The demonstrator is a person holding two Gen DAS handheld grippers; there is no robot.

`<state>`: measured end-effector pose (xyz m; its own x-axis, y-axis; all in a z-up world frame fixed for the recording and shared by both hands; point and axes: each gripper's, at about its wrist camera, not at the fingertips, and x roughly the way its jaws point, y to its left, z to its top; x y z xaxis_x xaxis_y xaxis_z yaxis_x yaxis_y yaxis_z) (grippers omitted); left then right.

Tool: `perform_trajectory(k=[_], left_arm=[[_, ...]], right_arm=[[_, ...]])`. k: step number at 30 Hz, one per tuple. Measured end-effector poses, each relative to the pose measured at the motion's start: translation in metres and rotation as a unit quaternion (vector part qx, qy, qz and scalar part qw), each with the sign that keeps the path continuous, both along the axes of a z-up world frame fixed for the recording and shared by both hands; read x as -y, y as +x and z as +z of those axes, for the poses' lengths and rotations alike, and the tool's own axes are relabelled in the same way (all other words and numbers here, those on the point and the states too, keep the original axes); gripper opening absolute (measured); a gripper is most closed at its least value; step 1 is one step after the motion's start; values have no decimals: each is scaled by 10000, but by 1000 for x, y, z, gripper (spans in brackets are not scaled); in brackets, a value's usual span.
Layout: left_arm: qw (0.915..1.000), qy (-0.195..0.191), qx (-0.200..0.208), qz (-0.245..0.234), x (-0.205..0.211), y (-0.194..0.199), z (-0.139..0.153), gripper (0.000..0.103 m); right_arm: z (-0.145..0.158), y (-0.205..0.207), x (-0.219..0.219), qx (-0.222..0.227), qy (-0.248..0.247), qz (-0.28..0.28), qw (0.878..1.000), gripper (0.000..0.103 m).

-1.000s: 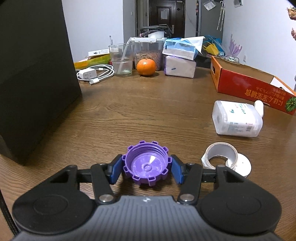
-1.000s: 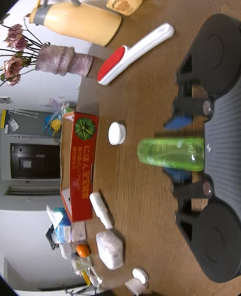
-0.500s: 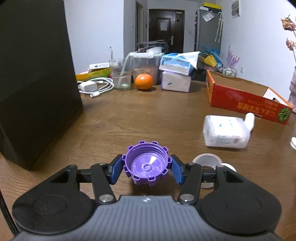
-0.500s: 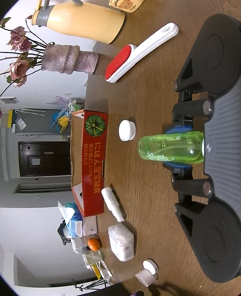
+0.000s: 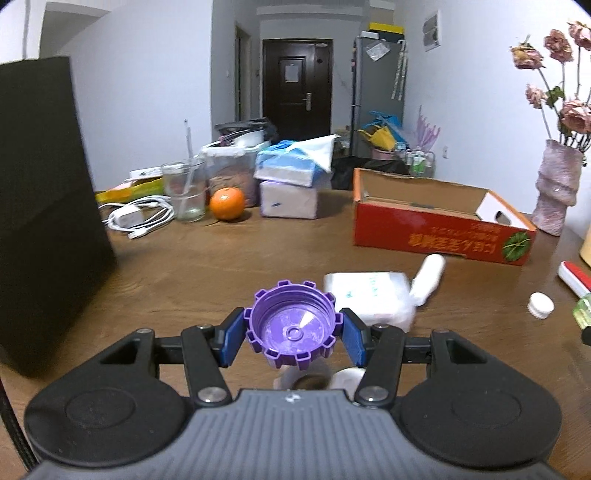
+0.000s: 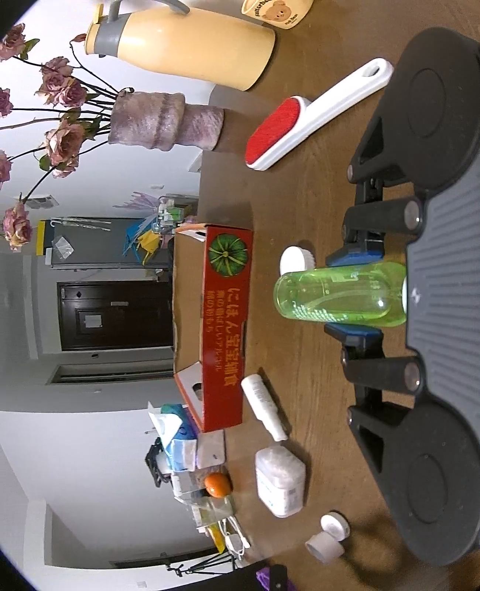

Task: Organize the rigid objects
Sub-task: 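Carry the purple cap and green spray bottle toward the cardboard box with both tools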

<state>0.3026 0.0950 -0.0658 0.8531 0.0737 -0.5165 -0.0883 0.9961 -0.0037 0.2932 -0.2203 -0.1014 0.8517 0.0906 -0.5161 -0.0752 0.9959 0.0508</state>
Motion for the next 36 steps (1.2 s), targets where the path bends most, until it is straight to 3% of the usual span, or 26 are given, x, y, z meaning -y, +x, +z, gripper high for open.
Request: perform_trajectory(k=[16,36], left_arm=[[9976,-46,256,-649,83,35,21,56],[9969,-26,521,-595,129,83,45,56]], right_arm=[[22,28,8,313,117,54,9994,30],[45,79,9,552,319,0,9980,30]])
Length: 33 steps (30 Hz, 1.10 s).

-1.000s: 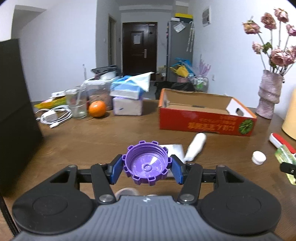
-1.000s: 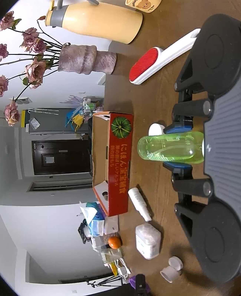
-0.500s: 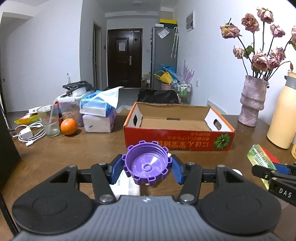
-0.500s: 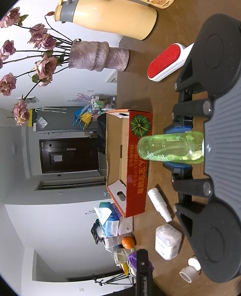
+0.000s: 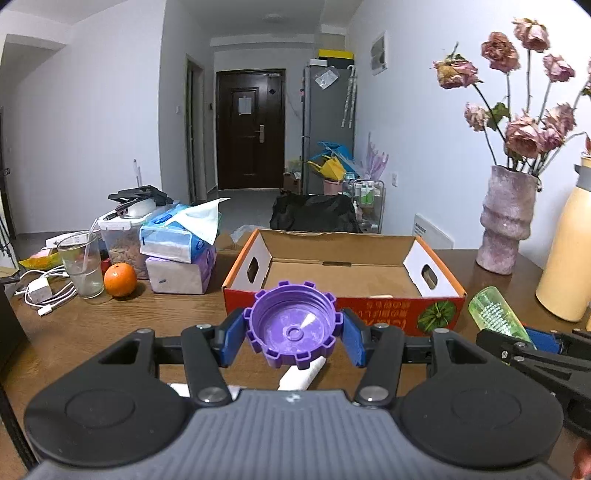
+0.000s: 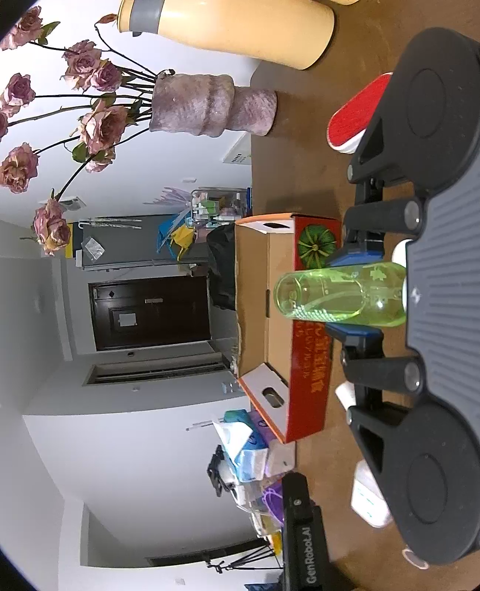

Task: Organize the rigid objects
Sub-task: 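Carry the purple cap and green spray bottle toward the cardboard box with both tools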

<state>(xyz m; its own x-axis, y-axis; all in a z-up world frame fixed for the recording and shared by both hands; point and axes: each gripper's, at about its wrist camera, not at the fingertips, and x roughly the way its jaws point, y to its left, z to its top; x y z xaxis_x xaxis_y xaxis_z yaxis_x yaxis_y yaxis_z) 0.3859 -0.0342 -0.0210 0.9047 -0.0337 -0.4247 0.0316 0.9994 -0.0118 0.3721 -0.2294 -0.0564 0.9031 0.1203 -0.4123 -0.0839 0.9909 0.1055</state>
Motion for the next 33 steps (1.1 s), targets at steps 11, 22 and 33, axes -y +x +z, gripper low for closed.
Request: perform_trajectory(k=[11,22,33], left_arm=[[9998,-33,55,190,17,39,1,56],[9994,-45,96,333,27,79,-1,56],[9993,-14,90,363,42,119,-6,56]], right_arm=[[4,43,4,52,134,-57,9999,30],[11,80,18,165,270,-203,9993,30],[8,118,23,80,263,-320,9991,30]])
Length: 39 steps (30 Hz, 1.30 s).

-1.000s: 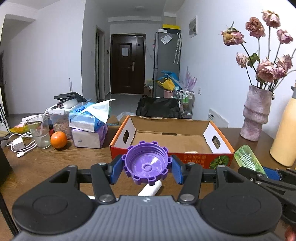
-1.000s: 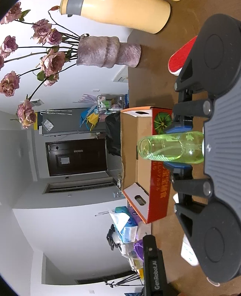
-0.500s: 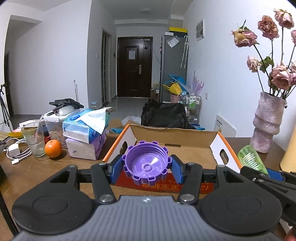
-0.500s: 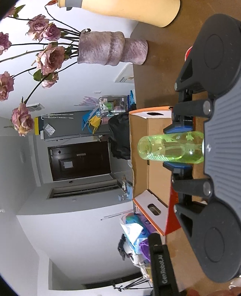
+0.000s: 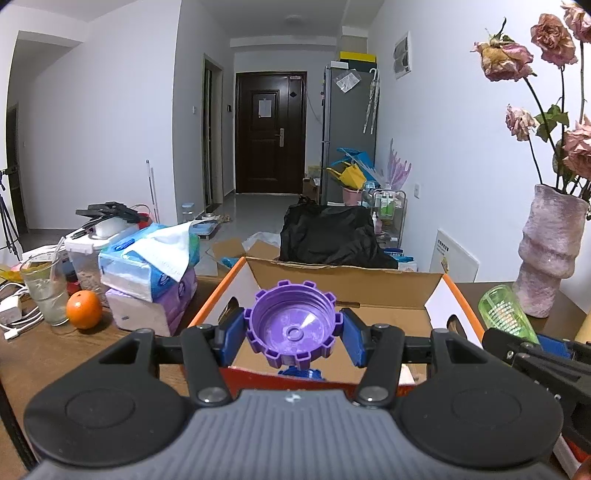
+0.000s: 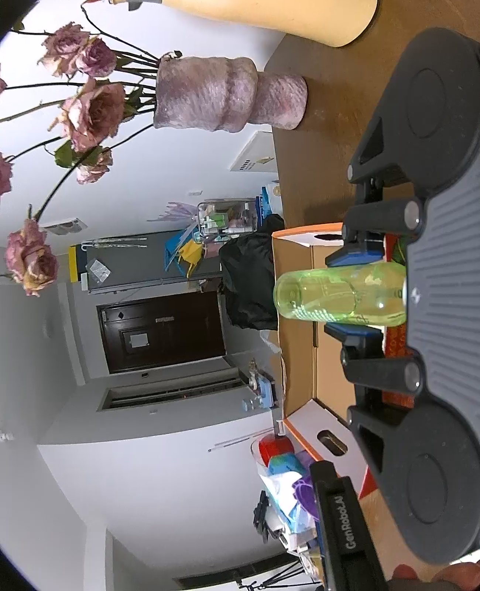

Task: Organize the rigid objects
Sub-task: 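Carry the purple cap and green spray bottle toward the cardboard box with both tools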

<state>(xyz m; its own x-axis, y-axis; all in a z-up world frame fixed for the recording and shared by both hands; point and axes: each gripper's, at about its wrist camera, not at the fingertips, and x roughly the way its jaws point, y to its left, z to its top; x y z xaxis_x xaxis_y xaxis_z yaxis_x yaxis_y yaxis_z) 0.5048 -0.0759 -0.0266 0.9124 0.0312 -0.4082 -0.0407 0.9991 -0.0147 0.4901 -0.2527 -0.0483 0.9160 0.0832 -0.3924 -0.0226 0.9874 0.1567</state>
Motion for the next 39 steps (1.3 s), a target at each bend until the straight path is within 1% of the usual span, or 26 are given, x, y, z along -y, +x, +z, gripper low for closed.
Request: perform_trajectory(k=[7,16,23,27,33,39], left_arm=[[10000,-11,-5,91,2,23,-2,56],[9998,120,109,117,9,49,-4,56],[9997,153,91,163,8,66,-6,56],[9997,136,21,192,6,77,-9,56],[9995,127,-190,207,3,95,-17,56],[9991,130,-348,192,3,104,-22,56]], right_arm=[[-6,25,-2,-121,-33,-70,9999,30],[-12,57,-7,-207,-127,-53,9997,30],[-15,74,-10,-275,-169,-29,9995,30],[-17,83,-13,-307,-232,19,9993,30],[-23,97,-20,-407,-357,81,9985,30],[-29,106,-27,-495,-480,129,9975,30]])
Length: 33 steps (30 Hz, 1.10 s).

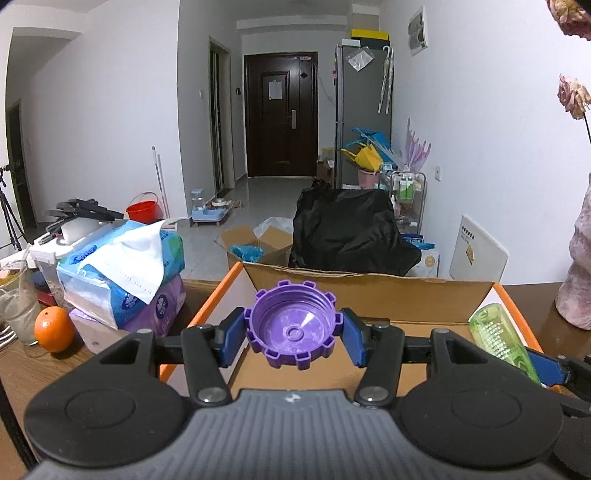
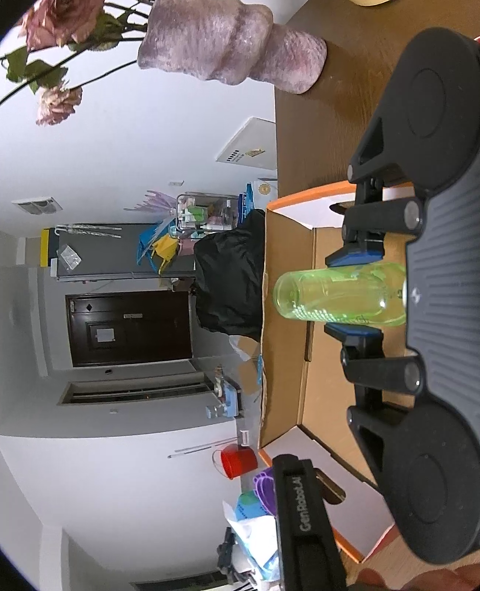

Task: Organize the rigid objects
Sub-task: 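Carry the purple cap and green spray bottle toward the cardboard box with both tools, then open both tools to drop the purple cap and green bottle into the box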

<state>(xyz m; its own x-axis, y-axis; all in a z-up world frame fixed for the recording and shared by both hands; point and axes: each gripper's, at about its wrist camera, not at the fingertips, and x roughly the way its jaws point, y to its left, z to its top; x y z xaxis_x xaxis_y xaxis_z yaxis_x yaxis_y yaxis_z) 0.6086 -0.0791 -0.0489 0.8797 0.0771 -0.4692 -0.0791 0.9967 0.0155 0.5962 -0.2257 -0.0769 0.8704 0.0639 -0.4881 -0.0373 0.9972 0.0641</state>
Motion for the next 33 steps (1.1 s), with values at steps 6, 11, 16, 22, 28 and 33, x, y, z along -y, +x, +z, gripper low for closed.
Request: perform_trajectory(k=[6,11,16,22,28,33], left_arm=[[9996,50,-260,-21,1,10,-9,56],[9991,-4,-422,9,-3,15,-15,56],[9984,-140,-548,7,-7,16,-15,83],[9984,-233,-461,239,-13,14,-10,103],[9976,-262,-556,332,-17,17,-12,103],[9973,-284,-577,350,-17,17,-12,103]], right_arm=[[-5,8,-2,-103,-29,27,9999,30],[-8,9,-2,-139,-40,10,9999,30],[-9,12,0,-301,-13,-53,9995,31],[-4,5,3,-216,-137,-336,9991,101],[1,2,1,-131,-200,-339,9991,103],[1,1,0,-165,-194,-302,9992,103]])
